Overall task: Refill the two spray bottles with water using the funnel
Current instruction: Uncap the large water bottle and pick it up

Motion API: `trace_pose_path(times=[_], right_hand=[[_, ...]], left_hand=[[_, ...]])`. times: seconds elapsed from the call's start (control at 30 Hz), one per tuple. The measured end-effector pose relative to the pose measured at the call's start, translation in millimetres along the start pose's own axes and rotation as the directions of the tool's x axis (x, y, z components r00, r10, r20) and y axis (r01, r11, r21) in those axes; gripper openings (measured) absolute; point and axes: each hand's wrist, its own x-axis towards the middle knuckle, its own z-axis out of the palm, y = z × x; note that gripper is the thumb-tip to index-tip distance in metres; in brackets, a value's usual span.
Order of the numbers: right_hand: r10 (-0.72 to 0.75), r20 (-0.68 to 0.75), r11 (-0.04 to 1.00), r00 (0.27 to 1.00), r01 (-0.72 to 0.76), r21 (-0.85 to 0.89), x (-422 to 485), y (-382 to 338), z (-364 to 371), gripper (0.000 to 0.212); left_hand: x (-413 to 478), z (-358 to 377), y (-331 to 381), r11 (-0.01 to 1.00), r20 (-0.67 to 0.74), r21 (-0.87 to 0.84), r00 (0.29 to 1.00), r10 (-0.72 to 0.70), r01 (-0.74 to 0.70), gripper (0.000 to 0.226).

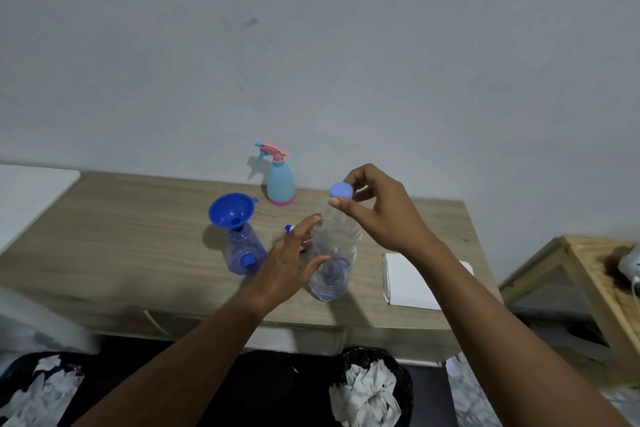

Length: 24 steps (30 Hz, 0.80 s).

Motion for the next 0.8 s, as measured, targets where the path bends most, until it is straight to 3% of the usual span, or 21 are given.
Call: trace_pose_path(times=[0.1,0.27,0.37,0.43,0.47,0.53,0.6,0.7,0.8], right_hand=[[-0.061,0.067,0.993,0.996,0.067,-0.100,1,-1,-2,0.024],[-0.218,0.190,0.905,0.957,0.271,-0.327,0,-1,-13,0.037],[-0.242,0.170,0.915,0.955,0.283,-0.287,0,1,-13,0.042],[-0.261,0.047,0.958,0.964,0.265,-0.109,1,6,-10,0.040],[-0.224,-0.059,0.974,0.973,0.226,0.025,1,12,-8,0.037],[-0.017,-0.253,0.969,0.967,0.078,0.234,1,37,0,0.031],[0.205,-0.326,0.966,0.923,-0.136,0.222,-9,84,13,0.028],[0.414,-0.186,0.898,0.891,-0.433,-0.072,-45,150,42,0.030],[0.533,-0.015,0.816,0.846,-0.519,-0.254,-74,175,68,0.023]], left_hand=[[-1,0,-1,0.999,-0.022,-0.008,0.999,0.034,-0.034,0.086],[-2,3,-5,0.998,-0.044,-0.012,0.997,0.058,-0.058,0.086],[-2,5,-6,0.999,-0.031,-0.011,0.998,0.046,-0.046,0.083],[-3,6,-7,0.999,-0.021,-0.017,0.999,0.029,-0.029,0.082],[-3,6,-9,1.000,-0.020,-0.020,1.000,0.016,-0.017,0.081],[-3,6,-12,0.999,-0.010,-0.032,1.000,-0.011,0.011,0.078],[-3,7,-15,0.998,-0.003,-0.057,1.000,-0.022,0.022,0.077],[-3,7,-15,0.999,-0.012,-0.052,1.000,0.013,-0.014,0.081],[-3,8,-19,0.998,-0.029,-0.039,0.999,0.041,-0.042,0.081]])
